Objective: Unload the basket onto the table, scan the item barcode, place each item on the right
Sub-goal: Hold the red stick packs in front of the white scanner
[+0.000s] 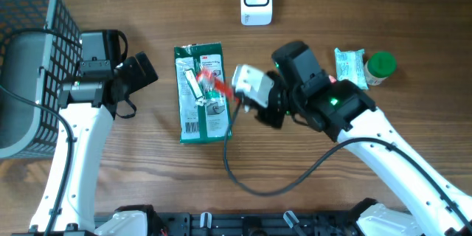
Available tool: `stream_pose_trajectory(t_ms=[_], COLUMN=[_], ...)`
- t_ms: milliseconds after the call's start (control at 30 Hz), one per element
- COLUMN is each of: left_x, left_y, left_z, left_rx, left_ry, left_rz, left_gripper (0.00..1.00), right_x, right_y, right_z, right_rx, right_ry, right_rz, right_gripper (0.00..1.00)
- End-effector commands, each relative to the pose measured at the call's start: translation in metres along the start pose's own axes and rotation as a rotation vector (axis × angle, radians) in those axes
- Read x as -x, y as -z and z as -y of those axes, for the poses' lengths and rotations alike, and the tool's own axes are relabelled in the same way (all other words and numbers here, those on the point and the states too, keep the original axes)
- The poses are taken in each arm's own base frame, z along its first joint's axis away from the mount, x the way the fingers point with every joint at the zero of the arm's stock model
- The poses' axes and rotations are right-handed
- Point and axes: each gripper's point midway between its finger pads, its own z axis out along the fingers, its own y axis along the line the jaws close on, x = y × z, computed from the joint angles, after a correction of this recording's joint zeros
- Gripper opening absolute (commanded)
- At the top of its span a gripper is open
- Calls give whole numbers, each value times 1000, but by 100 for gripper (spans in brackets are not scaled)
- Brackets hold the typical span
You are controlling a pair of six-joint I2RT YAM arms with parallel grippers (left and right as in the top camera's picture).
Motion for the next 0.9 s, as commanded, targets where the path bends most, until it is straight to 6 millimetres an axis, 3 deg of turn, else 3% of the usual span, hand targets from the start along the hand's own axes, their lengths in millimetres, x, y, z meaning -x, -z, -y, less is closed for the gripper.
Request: stream_pose_trajectory(t_ms=[0,133,233,400,600,733,867], left_x=[3,3,3,3,3,3,3], left_y=[0,0,0,0,0,0,0], left_z=[-2,-2,-2,-2,-2,-2,-2], left_rx=[8,9,8,8,9,9,8], left_ry=[-7,-7,-7,-7,-7,-6,-6], left_rz=[9,9,9,9,9,9,9], left_gripper=[100,100,100,100,100,100,100], right_x=[42,71,74,39,-13,-25,-24], right_y=[46,77,75,24,-19,-38,-49], right_z=[67,116,155,188,258,290,312], right_rx=[-314,-486,-640,-644,-833,-939,-1050], right_ry=[-46,21,76,170,163,220,267], right_rz=[13,-57,-139,-331,-540,-609,-629], right_gripper=[4,4,4,4,4,4,4])
